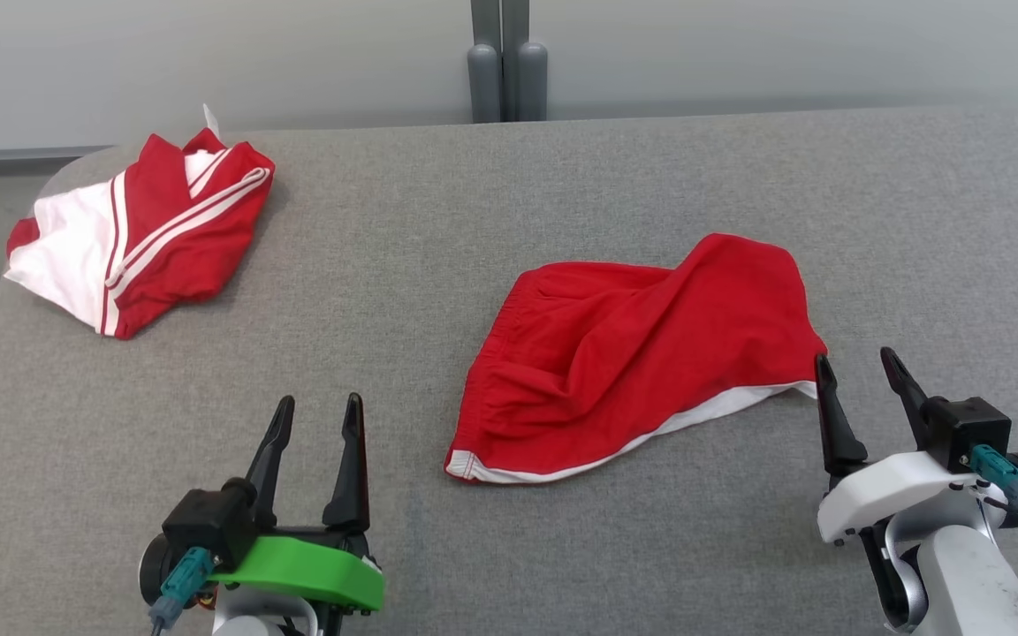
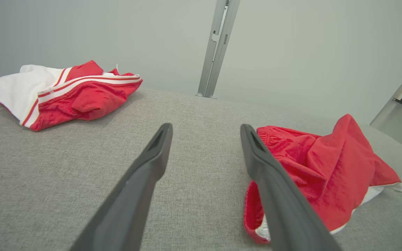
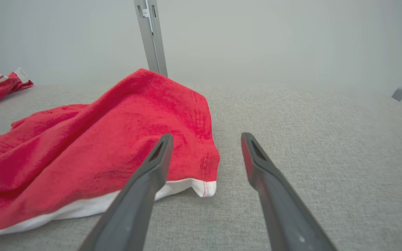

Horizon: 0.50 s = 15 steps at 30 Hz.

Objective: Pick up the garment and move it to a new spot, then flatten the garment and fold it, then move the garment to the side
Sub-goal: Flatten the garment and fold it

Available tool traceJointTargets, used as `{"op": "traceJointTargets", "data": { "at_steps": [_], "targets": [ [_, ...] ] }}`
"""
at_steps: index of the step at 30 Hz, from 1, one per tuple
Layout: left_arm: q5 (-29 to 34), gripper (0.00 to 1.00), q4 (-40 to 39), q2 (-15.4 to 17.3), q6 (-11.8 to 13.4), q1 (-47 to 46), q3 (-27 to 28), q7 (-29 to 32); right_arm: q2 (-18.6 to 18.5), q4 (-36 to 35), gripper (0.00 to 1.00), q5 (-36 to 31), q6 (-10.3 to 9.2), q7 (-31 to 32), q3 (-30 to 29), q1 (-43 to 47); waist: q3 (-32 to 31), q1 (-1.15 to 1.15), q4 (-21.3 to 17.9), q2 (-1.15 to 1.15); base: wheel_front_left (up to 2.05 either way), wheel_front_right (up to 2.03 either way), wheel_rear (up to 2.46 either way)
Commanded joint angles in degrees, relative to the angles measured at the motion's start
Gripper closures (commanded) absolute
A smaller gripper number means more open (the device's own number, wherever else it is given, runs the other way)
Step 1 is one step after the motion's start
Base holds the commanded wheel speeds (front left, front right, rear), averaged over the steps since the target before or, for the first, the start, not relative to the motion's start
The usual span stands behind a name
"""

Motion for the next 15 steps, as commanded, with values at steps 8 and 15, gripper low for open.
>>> {"op": "traceJointTargets", "data": {
  "at_steps": [8, 15],
  "targets": [
    [1.1, 0.00, -0.2, 0.1, 0.2, 2.8, 0.6, -0.2, 1.6, -13.9, 0.00, 0.2, 0.01, -0.4, 2.3, 4.6, -4.0, 0.00, -0.7, 0.00, 0.00, 0.00, 0.00],
    [1.1, 0.00, -1.0, 0.1, 1.5, 4.7, 1.0, -0.2, 2.9, -16.6, 0.00, 1.2, 0.01, -0.4, 3.2, 8.4, -5.5, 0.00, -0.5, 0.00, 0.00, 0.00, 0.00]
  ]
}}
